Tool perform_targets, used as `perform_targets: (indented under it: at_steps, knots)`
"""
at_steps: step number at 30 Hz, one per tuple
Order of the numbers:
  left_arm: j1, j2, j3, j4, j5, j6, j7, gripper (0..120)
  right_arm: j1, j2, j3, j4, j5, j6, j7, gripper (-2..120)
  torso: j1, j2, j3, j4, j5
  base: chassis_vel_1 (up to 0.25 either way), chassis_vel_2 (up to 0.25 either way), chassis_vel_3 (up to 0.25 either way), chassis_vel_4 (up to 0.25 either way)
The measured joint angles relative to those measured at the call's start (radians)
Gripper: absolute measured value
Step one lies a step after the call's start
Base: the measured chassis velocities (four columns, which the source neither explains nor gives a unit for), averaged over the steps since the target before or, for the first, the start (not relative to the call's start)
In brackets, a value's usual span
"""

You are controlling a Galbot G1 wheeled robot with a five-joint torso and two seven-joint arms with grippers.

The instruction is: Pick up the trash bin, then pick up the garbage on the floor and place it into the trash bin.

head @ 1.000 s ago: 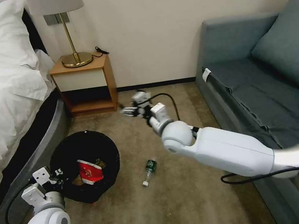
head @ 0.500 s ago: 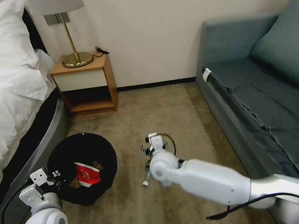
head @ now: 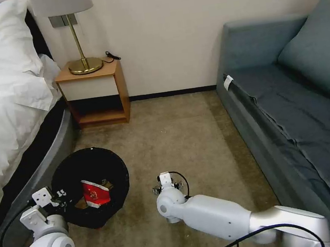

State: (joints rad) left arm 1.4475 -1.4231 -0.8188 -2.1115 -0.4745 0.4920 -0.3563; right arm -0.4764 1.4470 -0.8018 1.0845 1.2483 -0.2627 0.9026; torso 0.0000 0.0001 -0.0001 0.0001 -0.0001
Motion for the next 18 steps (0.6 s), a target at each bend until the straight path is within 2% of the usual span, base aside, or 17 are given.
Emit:
perform_targets:
  at_steps: [9, 18]
  knots:
    - [0.008, -0.004, -0.008, -0.002, 0.003, -0.003, 0.0, 3, 0.006, 0.099, -0.035, -0.184, -0.071, 0.076, -0.134, 100, 0.0, 0.0, 0.0, 0.0, 0.0, 0.0, 0.0, 0.0, 0.0]
    - [0.019, -0.006, -0.016, -0.025, 0.004, -0.005, 0.0, 3, -0.005, 0.14, -0.051, -0.303, -0.142, 0.094, -0.21, 93, 0.0, 0.0, 0.0, -0.0002, 0.0001, 0.0, 0.0, 0.0, 0.0]
